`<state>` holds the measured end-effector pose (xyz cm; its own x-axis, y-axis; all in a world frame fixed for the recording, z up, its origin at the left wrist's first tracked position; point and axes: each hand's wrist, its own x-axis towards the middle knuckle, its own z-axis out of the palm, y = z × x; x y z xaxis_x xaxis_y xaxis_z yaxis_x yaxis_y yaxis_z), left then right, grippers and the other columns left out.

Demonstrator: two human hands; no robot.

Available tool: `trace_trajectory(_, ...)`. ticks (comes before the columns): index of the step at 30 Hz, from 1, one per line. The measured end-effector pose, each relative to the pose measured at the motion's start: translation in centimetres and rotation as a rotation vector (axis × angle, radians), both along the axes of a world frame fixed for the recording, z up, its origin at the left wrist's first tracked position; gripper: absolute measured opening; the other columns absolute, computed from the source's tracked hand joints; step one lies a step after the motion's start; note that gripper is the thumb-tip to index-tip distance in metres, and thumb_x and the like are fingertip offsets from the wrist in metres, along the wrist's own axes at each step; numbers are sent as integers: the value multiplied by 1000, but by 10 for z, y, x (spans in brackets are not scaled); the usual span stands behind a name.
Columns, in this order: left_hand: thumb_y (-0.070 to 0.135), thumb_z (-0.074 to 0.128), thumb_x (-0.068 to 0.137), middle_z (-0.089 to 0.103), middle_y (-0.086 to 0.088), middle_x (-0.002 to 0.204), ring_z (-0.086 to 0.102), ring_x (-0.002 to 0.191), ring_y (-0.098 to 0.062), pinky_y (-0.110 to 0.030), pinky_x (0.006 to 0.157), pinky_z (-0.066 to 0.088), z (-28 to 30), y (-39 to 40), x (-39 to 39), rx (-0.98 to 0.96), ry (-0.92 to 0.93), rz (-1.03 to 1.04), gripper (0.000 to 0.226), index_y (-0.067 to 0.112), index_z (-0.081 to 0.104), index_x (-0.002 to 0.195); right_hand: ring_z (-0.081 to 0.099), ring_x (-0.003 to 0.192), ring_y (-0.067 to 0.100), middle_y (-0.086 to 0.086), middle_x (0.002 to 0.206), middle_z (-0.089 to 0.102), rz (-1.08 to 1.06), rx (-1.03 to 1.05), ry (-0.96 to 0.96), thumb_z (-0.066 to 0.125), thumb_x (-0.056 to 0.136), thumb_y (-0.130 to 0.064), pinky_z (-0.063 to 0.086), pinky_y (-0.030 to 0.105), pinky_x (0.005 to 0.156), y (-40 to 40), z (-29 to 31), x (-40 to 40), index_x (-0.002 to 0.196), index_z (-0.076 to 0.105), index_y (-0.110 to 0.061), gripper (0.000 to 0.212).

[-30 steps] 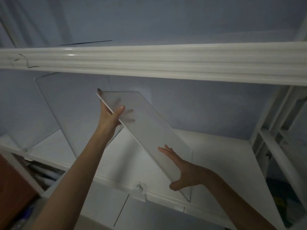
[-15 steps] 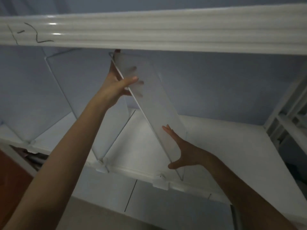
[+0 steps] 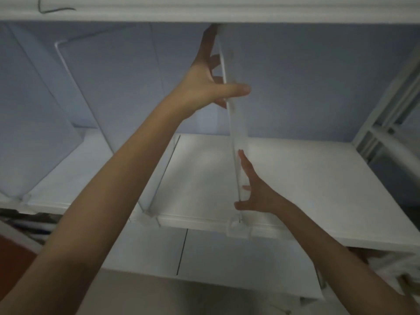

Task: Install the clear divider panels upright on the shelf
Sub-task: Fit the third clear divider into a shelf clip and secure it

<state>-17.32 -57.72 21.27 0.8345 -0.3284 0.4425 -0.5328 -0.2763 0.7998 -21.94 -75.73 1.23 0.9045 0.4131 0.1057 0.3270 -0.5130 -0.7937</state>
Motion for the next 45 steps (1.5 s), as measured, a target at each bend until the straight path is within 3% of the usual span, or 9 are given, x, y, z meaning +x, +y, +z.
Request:
trace_trajectory(3, 17, 81, 72, 34, -12, 145, 68, 79, 1, -25, 57, 58, 3, -8, -1, 13, -12, -66, 113, 19, -1, 148, 2, 145, -1, -28, 154, -18, -17, 35, 32, 83, 69, -5, 37, 38, 107, -2, -1, -4, 145, -13, -42, 128)
trace_trajectory(6, 20, 81, 68, 32, -14, 148, 70, 83, -7, -33, 60, 60, 6, -12, -1, 1, 0, -112, 116, 24, -3, 148, 1, 148, 5, -24, 157, -16, -27, 58, 45, 82, 68, -9, 39, 47, 109, -1, 0, -5, 150, -12, -35, 128)
trace_trajectory(12, 23, 79, 67, 37, -14, 145, 70, 87, -15, -28, 55, 57, 11, -18, -2, 18, 2, -115, 113, 23, 0, 148, 5, 149, 9, -19, 159, -10, -40, 78, 41, 78, 65, -18, 42, 52, 107, 3, 2, -10, 150, -13, -37, 126)
trace_trajectory(21, 23, 79, 69, 35, -13, 146, 68, 85, -6, -28, 58, 59, 10, -21, -9, 44, -27, -80, 111, 22, 2, 148, 5, 149, 12, -17, 160, -10, -9, 72, -1, 78, 61, -32, 43, 55, 105, 1, 0, -12, 137, -12, -57, 121)
trace_trajectory(27, 21, 79, 73, 35, -13, 147, 66, 75, 7, -23, 56, 56, 12, -28, -8, 81, -30, -64, 107, 19, 3, 148, 2, 150, 12, -13, 160, -11, -1, 92, -10, 78, 65, -20, 44, 53, 105, -1, -1, -10, 133, -13, -62, 121)
trace_trajectory(35, 22, 79, 69, 38, -13, 145, 70, 86, -9, -27, 56, 57, 13, -32, -9, 63, -21, -90, 110, 20, 2, 148, 4, 149, 10, -18, 159, -12, -1, 97, -25, 79, 62, -25, 46, 53, 102, -3, -2, -8, 127, -11, -76, 121)
trace_trajectory(40, 20, 78, 68, 42, -11, 141, 70, 84, -10, -26, 54, 57, 13, -32, -8, 61, -14, -84, 106, 12, 8, 147, 3, 149, 11, -18, 159, -12, 8, 92, -38, 78, 62, -33, 46, 53, 102, -2, -2, -8, 129, -11, -73, 119)
trace_trajectory(45, 20, 78, 69, 44, -13, 139, 71, 85, -14, -28, 54, 57, 14, -29, -7, 50, -6, -93, 103, 12, 11, 146, 2, 148, 10, -21, 157, -16, -3, 118, -4, 77, 65, -21, 45, 53, 103, 0, -3, -7, 131, -13, -63, 120)
